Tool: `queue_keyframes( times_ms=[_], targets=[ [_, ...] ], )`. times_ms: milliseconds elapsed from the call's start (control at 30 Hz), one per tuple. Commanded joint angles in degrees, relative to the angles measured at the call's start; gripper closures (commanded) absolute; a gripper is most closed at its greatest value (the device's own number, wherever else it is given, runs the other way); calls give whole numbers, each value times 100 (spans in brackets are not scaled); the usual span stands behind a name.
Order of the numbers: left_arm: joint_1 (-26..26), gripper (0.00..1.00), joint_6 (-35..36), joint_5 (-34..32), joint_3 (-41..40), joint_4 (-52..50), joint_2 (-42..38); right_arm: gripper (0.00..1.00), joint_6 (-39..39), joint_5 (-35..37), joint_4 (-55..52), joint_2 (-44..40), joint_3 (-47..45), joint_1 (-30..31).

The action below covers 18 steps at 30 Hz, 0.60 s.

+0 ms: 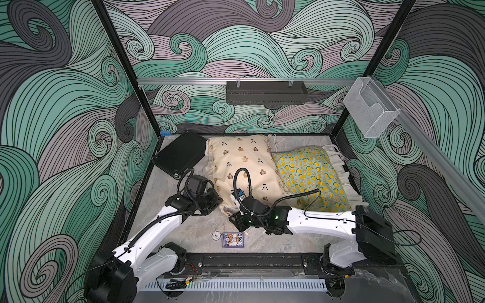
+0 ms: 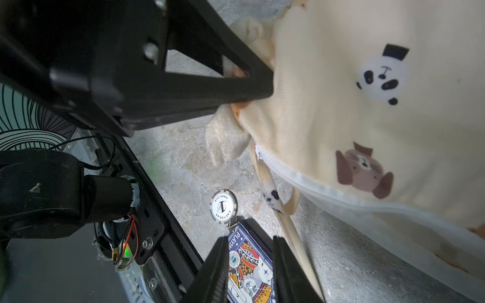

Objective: Zip up pillowcases
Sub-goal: Pick up the pillowcase from the center of the board.

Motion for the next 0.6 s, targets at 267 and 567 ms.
queue_keyframes(
  times_ms=[267, 567],
  targets=[
    [-23, 100, -14, 78, 225, -33, -23, 70, -155, 576, 596, 252, 193, 29],
    [-23, 100, -27, 140, 261, -19, -40, 69, -221, 646, 858, 442, 167, 29]
  ],
)
